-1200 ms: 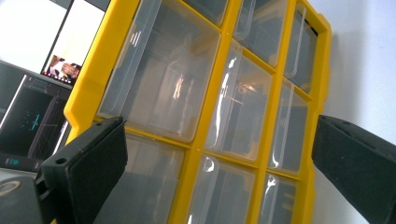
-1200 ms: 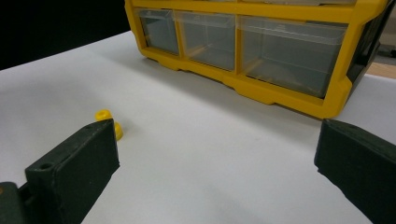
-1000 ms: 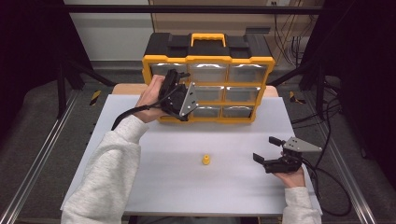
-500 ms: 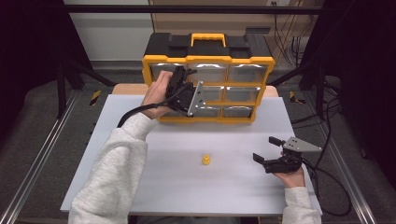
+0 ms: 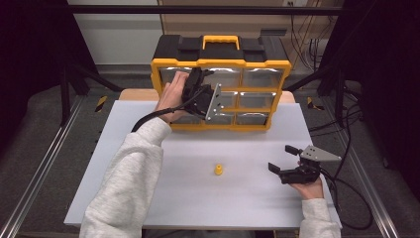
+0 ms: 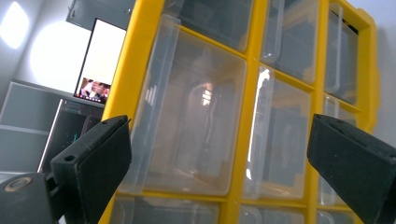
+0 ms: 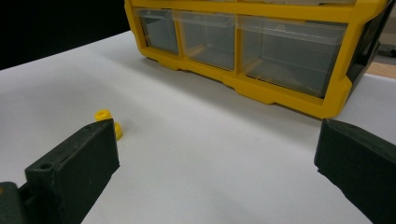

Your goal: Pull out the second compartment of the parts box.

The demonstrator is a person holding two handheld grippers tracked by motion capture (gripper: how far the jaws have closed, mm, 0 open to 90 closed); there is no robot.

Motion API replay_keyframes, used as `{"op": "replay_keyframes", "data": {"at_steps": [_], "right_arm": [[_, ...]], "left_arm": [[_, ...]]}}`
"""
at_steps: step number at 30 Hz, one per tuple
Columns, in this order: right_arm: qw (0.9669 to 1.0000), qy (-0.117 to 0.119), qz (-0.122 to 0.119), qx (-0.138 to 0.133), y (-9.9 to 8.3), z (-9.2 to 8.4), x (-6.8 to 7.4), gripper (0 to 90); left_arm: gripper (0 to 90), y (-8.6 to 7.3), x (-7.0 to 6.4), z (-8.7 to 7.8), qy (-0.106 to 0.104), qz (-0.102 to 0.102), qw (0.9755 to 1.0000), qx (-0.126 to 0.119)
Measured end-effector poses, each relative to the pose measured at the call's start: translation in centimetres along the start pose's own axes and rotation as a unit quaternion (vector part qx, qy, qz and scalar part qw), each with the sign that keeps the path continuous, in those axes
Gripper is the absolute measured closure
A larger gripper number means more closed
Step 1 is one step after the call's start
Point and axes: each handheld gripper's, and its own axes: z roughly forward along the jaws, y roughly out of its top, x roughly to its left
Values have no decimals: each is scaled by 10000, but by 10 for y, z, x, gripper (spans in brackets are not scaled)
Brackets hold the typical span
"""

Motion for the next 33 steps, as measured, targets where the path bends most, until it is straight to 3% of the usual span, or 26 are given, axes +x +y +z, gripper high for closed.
{"op": "replay_keyframes", "data": {"at_steps": [22,33], "right_arm": [[10000,12,13,-6,0,0,0,3],[10000,15,23,-8,0,0,0,3]], "left_arm": [[56,1,1,24,178,271,9994,117],[99,-1,-1,28,425,596,9971,226]]}}
